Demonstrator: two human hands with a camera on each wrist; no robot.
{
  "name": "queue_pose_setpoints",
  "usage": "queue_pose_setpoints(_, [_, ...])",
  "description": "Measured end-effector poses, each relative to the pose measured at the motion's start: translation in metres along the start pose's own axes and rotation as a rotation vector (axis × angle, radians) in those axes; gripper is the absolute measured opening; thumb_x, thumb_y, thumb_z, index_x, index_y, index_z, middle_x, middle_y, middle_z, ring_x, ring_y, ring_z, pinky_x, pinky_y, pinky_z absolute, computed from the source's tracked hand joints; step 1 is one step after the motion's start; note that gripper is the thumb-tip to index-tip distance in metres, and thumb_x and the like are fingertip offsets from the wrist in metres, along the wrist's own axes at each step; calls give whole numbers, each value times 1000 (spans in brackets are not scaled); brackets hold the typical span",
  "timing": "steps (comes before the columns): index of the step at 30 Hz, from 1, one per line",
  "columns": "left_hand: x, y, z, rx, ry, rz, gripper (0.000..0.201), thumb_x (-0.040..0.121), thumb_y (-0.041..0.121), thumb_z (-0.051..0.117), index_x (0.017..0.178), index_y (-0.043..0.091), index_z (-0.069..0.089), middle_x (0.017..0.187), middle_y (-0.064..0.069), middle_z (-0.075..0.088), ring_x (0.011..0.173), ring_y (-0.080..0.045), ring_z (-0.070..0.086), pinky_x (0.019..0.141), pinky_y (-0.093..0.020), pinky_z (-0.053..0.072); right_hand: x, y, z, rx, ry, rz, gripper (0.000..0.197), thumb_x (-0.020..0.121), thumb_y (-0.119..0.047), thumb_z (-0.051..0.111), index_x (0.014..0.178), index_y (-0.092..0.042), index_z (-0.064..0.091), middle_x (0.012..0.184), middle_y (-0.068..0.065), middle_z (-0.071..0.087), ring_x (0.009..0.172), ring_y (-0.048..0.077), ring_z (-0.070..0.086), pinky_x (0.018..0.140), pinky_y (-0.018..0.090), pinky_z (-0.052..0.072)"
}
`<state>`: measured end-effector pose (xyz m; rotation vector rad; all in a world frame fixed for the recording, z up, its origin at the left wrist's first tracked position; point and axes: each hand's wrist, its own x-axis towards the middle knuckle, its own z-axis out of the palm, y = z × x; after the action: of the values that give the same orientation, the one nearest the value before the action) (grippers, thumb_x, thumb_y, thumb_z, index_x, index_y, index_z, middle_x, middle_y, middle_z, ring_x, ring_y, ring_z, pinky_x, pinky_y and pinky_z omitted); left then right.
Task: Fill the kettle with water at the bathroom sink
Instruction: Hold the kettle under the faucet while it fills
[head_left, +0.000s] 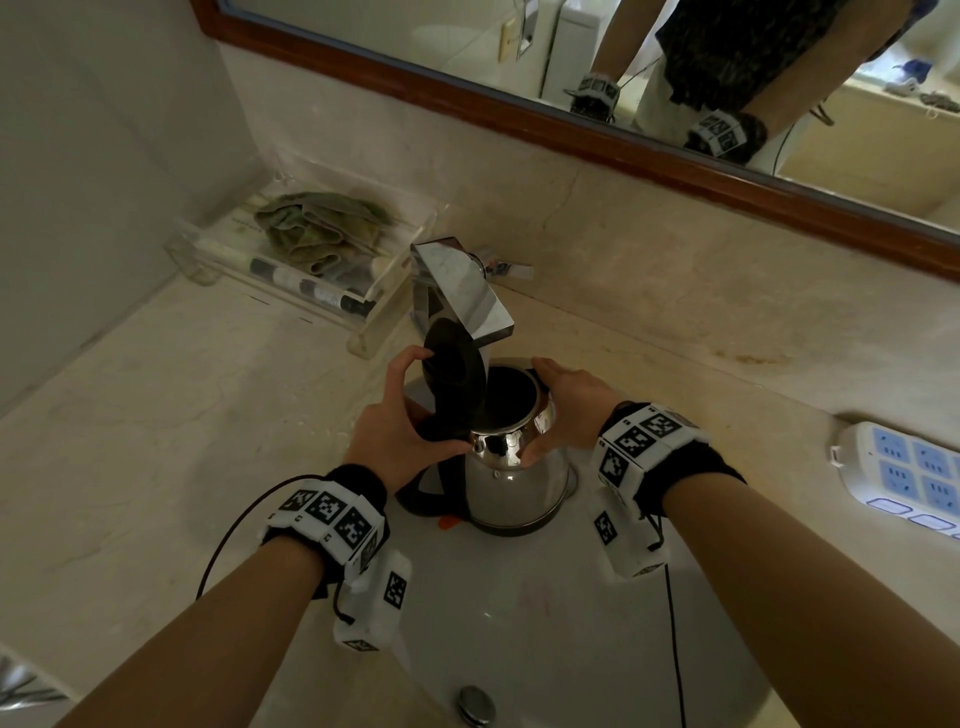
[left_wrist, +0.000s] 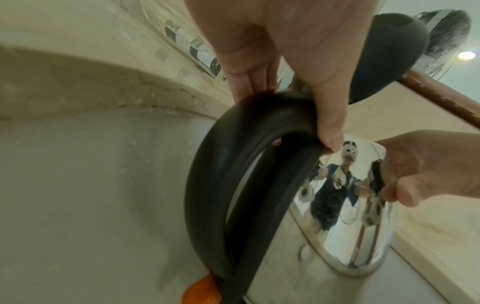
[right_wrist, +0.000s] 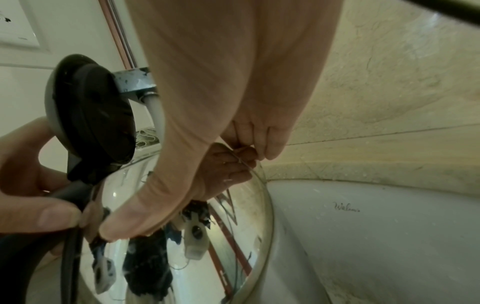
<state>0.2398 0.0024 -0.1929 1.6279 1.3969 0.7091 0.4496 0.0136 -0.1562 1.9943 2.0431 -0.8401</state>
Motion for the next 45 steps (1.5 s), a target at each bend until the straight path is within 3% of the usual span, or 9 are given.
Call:
queue_pose_setpoints(6, [0, 0, 0, 4, -7, 1, 96, 59, 16, 85, 123, 46, 20, 77, -6, 67, 74, -17, 65, 71, -31, 53, -2, 0, 0, -8, -6, -1, 121, 60, -43, 84, 151, -10, 10, 155, 6, 25, 141, 25, 30, 114, 34, 28])
queue_pose_setpoints(16, [-1, 0, 1, 9, -9, 6, 95, 60, 15, 85, 123, 45, 21, 77, -6, 66, 74, -17, 65, 70, -29, 53, -3, -1, -1, -8, 1, -5, 120, 59, -42, 85, 150, -10, 14, 153, 5, 30, 138, 25, 35, 112, 33, 31])
queue_pose_setpoints(20, [-1, -1, 2, 7, -3, 14, 96, 59, 14, 85, 125, 41, 22, 75, -5, 66, 72, -15, 65, 65, -21, 50, -4, -1, -1, -5, -2, -2, 120, 60, -42, 84, 150, -10, 12, 154, 5, 28, 139, 25, 33, 112, 33, 30])
queue_pose_setpoints(25, [-1, -1, 2, 9, -5, 7, 96, 59, 15, 85, 126, 42, 21, 75, -4, 66, 72, -14, 65, 64, -19, 48, -4, -1, -1, 4, 3, 2, 119, 58, -42, 85, 150, -11, 15, 152, 5, 32, 137, 25, 36, 111, 33, 32])
queue_pose_setpoints(33, [0, -1, 2, 11, -11, 4, 97, 59, 15, 85, 125, 43, 21, 76, -5, 67, 73, -16, 65, 70, -29, 52, -6, -2, -2, 7, 1, -6, 119, 59, -40, 85, 150, -10, 14, 151, 5, 32, 136, 25, 36, 110, 32, 32])
queue_pose_setpoints(36, [0, -1, 1, 8, -11, 5, 97, 59, 14, 85, 126, 42, 21, 77, -6, 67, 74, -17, 66, 69, -28, 52, -6, -2, -3, 10, 5, -6, 118, 58, -41, 85, 149, -10, 16, 149, 5, 35, 134, 25, 39, 109, 32, 34])
queue_pose_setpoints(41, [1, -1, 1, 6, -12, 12, 97, 60, 13, 85, 129, 37, 21, 78, -9, 68, 72, -18, 66, 62, -18, 48, -5, -3, -3, 6, -4, -5, 120, 59, -42, 85, 150, -10, 13, 152, 5, 31, 136, 25, 36, 111, 33, 32])
queue_pose_setpoints(45, [1, 0, 1, 2, -14, -1, 97, 60, 13, 85, 128, 39, 21, 77, -9, 67, 73, -19, 65, 65, -23, 50, -4, -3, -3, 11, -7, 0, 120, 59, -42, 85, 150, -10, 13, 152, 5, 31, 137, 25, 36, 111, 33, 32])
